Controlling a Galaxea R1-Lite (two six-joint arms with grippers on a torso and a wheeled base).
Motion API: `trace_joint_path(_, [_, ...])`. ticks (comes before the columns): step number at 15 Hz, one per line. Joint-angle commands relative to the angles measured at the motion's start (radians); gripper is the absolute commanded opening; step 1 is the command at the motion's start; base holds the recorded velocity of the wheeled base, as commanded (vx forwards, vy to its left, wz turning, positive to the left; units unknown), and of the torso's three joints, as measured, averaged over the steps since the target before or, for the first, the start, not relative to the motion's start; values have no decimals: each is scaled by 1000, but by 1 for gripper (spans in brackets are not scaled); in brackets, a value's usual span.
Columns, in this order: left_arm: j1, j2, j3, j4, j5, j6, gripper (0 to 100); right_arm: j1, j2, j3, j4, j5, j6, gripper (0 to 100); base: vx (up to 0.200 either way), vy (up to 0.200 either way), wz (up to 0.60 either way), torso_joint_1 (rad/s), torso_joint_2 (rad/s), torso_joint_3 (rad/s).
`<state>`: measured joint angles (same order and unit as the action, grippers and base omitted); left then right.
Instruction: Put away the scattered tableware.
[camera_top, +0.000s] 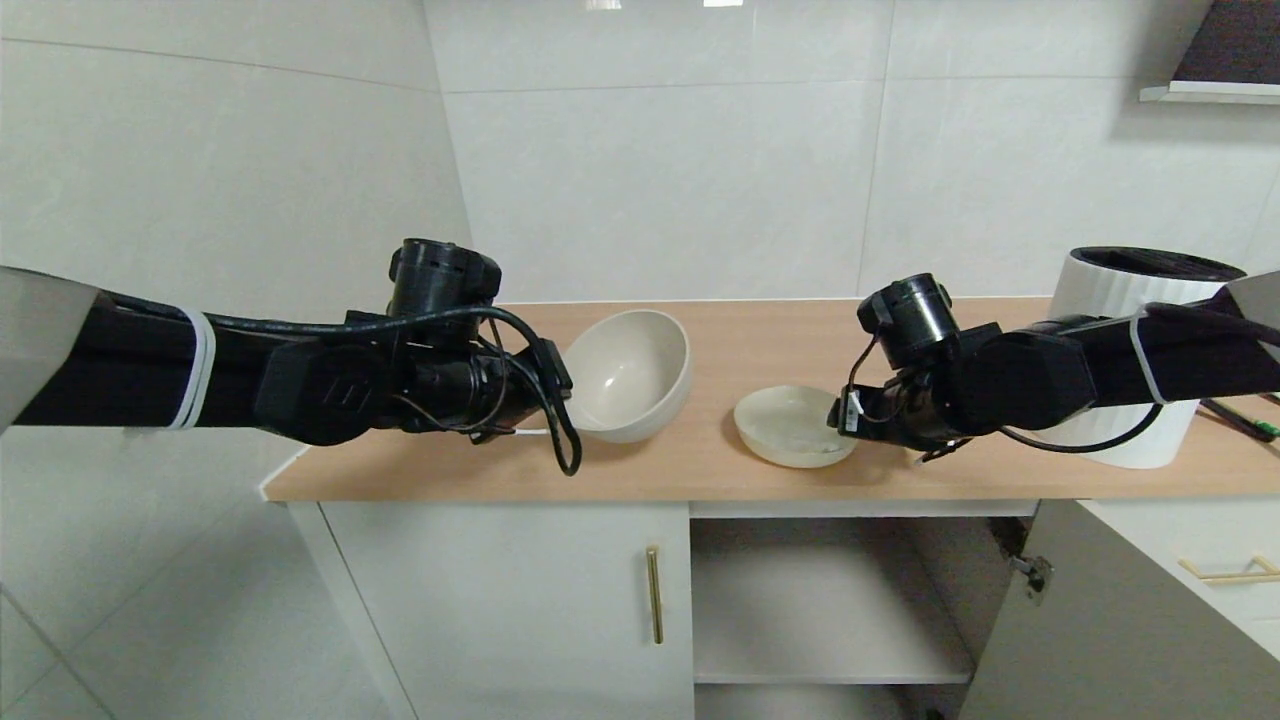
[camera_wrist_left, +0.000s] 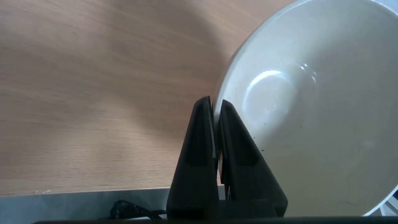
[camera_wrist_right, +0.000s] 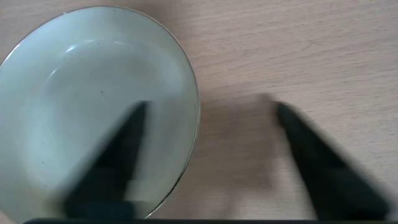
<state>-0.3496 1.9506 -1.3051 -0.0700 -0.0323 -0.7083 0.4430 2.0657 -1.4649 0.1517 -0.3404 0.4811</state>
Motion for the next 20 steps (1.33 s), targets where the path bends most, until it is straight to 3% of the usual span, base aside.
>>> trace_joint_path(1, [0,-10,1,-1,0,0,0,2,5,0,-1,0,1,0,0,0,0,0,0,0])
trace_joint_path(8, [0,-22,15,-1,-3,-2,0,2,-15,3,-4,1,5,0,0,0,0,0,0,0])
trace_joint_path(10, [1,-76,69,-1,-11,1,0,2,-88,29,3,31,10,0,0,0,0,0,0,0])
trace_joint_path(13, [3,-220,168,-2,-41,13,0,6,-288,179,-1,184,5,0,0,0,0,0,0,0])
trace_joint_path(15, [7,-335,254,-13,-93,81,0,6,-395,225,8,293,4,0,0,0,0,0,0,0])
trace_joint_path(17, [11,-438,336,-33,-127,128,0,13,-466,311,16,314,1,0,0,0,0,0,0,0])
trace_joint_path(18, [11,-453,349,-34,-132,135,0,14,-473,327,16,316,1,0,0,0,0,0,0,0])
trace_joint_path(19, [11,-524,411,-36,-169,174,0,17,-516,388,16,316,-2,0,0,0,0,0,0,0])
trace_joint_path(20, [11,-565,446,-34,-190,193,0,19,-553,426,17,316,-4,0,0,0,0,0,0,0])
